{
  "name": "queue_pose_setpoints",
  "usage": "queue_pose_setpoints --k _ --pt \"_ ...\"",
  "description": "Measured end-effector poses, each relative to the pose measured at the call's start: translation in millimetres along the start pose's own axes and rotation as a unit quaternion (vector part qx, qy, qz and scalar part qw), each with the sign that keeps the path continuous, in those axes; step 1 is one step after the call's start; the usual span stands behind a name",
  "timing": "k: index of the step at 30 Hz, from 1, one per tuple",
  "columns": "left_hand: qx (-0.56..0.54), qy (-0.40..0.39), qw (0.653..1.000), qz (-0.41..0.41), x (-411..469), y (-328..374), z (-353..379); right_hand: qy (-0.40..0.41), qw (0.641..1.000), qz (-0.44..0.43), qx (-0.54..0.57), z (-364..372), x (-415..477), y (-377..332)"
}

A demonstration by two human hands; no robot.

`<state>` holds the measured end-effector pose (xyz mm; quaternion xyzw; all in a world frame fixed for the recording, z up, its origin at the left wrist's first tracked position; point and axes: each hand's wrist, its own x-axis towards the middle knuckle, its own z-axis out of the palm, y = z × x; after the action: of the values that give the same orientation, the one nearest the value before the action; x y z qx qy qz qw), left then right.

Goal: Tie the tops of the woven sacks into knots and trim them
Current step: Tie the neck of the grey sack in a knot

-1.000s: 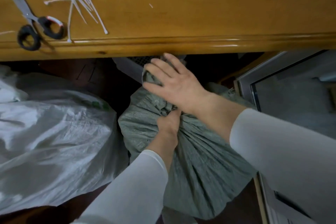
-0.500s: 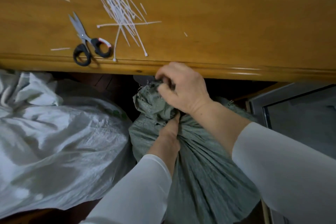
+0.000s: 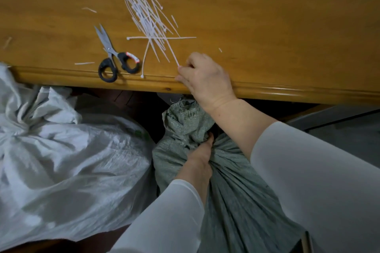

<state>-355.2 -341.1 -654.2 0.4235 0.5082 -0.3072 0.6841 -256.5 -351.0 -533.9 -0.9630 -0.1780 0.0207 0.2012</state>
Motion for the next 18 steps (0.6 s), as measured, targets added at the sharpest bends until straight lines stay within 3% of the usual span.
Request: queue_pose_setpoints --k 3,5,7,8,10,11,13,18 --pt "0.026 0.027 0.999 -0.013 28.0 -9.0 0.2 0.037 0.997 -0.015 -0.06 -7.1 -8.9 8.4" --pt "0.034 0.024 0.999 -0.025 23.9 -7.4 2.4 0.099 0.994 0.053 0.016 -16.3 -18.3 16.0" --pt "0.062 0.007 0.998 -0.026 18.0 -4.7 5.9 0.148 0.961 0.148 0.178 -21.4 -28.0 26.4" --pt "0.071 0.005 0.997 -0.025 12.5 -3.2 7.7 0.166 0.915 0.205 0.305 -24.9 -33.5 32.6" --pt "0.086 0.009 0.996 -0.022 1.5 1.2 12.7 0.183 0.771 0.308 0.527 -33.6 -48.0 46.9" --pt "0.096 0.003 0.995 -0.016 -2.9 1.7 15.0 0.177 0.7 0.346 0.599 -38.7 -57.8 54.8" --pt "0.089 -0.001 0.996 -0.003 -5.5 -1.1 19.0 0.155 0.602 0.396 0.675 -46.1 -81.8 71.1" --pt "0.102 -0.024 0.994 -0.006 -12.7 -17.8 26.4 0.128 0.52 0.461 0.708 -42.2 -147.6 106.1"
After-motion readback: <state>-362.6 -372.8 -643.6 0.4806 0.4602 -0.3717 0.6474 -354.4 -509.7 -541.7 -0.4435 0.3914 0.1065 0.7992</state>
